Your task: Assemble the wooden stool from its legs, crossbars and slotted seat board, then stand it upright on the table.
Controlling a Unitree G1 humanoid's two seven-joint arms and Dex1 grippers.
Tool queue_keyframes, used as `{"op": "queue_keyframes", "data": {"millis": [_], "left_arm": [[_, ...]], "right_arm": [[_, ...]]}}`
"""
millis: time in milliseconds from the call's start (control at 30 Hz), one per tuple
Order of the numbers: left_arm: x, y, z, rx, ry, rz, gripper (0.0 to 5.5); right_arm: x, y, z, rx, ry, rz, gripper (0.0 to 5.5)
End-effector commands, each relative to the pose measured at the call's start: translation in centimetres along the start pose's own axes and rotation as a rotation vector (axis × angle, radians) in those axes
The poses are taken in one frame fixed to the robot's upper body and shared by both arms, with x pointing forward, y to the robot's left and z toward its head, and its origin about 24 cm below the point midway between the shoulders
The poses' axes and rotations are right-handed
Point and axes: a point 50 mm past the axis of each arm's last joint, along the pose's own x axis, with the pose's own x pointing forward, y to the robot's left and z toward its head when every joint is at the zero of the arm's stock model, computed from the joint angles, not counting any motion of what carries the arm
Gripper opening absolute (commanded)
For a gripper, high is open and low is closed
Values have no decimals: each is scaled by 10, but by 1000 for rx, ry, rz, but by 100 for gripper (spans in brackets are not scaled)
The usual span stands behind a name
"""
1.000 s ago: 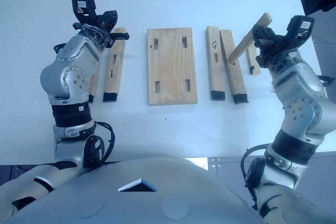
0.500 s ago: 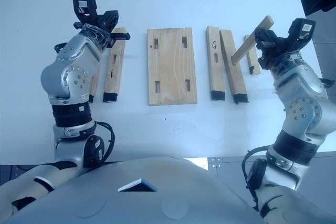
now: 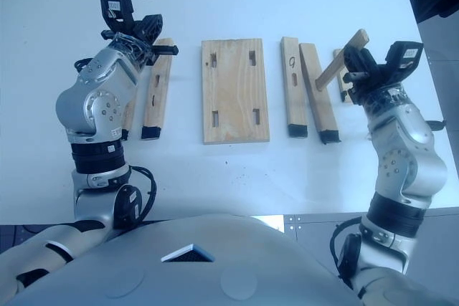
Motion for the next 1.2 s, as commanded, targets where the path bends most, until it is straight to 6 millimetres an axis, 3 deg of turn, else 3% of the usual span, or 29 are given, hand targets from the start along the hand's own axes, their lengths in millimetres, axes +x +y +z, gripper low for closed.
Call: {"op": "queue_keyframes", "data": {"millis": [33,300,467,500,700,933,1200], "left_arm": [[-1,2,-1,6,6,11,0],[-2,5,-1,-9,-2,33,0],[-1,6,-1,-13,-3,39,0],[-1,6,-2,-16,-3,41,0],[2,2,-8,-34,0,40,0],[3,1,-14,-55,-4,48,0],[4,0,-18,-68,-3,58,0]], "right_arm": [[-13,-12,-32,-48,174,3,39],[-23,-29,-45,-162,270,78,39],[-20,-30,-47,-192,307,116,39],[-18,-32,-45,-207,309,113,76],[-11,-46,-31,-297,336,124,180],[-8,-57,-25,-273,377,196,299],[-3,-59,-29,-288,345,272,299]]}}
